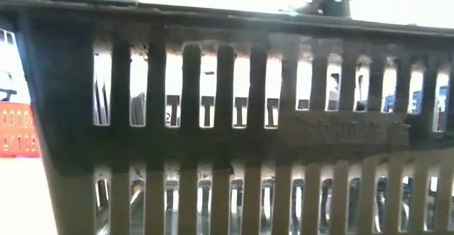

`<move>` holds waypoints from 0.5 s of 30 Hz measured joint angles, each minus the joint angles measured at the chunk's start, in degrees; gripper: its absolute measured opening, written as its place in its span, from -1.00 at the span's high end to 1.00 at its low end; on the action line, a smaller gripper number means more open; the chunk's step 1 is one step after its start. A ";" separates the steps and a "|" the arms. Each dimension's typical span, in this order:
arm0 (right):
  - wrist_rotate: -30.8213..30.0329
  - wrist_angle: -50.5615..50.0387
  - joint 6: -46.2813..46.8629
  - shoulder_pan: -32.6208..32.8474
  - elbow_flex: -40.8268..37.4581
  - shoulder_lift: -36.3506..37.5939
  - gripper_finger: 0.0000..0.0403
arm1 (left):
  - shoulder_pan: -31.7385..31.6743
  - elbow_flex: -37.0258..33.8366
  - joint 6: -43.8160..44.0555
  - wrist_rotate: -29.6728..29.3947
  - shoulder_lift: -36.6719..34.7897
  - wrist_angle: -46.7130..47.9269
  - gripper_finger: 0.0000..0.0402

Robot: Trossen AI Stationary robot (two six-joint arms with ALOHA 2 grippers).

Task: Stack baskets by color
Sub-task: Stack the top black bin on the bottom right black bin

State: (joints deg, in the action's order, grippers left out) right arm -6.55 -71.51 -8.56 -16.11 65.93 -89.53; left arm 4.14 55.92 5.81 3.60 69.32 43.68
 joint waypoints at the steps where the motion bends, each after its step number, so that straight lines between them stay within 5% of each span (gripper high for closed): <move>1: -0.29 0.16 1.21 -0.04 -1.98 1.89 0.43 | 0.00 0.00 -0.19 0.00 0.00 0.00 0.38; 9: 0.93 7.07 2.09 0.00 -9.87 14.08 0.43 | -0.85 0.00 -1.30 -0.43 0.00 -0.22 0.38; 15: 0.99 13.47 -3.22 -0.03 -13.96 15.64 0.43 | -1.16 0.00 0.60 -2.82 0.00 -0.23 0.38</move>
State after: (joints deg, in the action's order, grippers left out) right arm -5.56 -58.04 -11.78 -16.14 51.97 -73.88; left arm 2.98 55.92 6.42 0.78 69.32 43.45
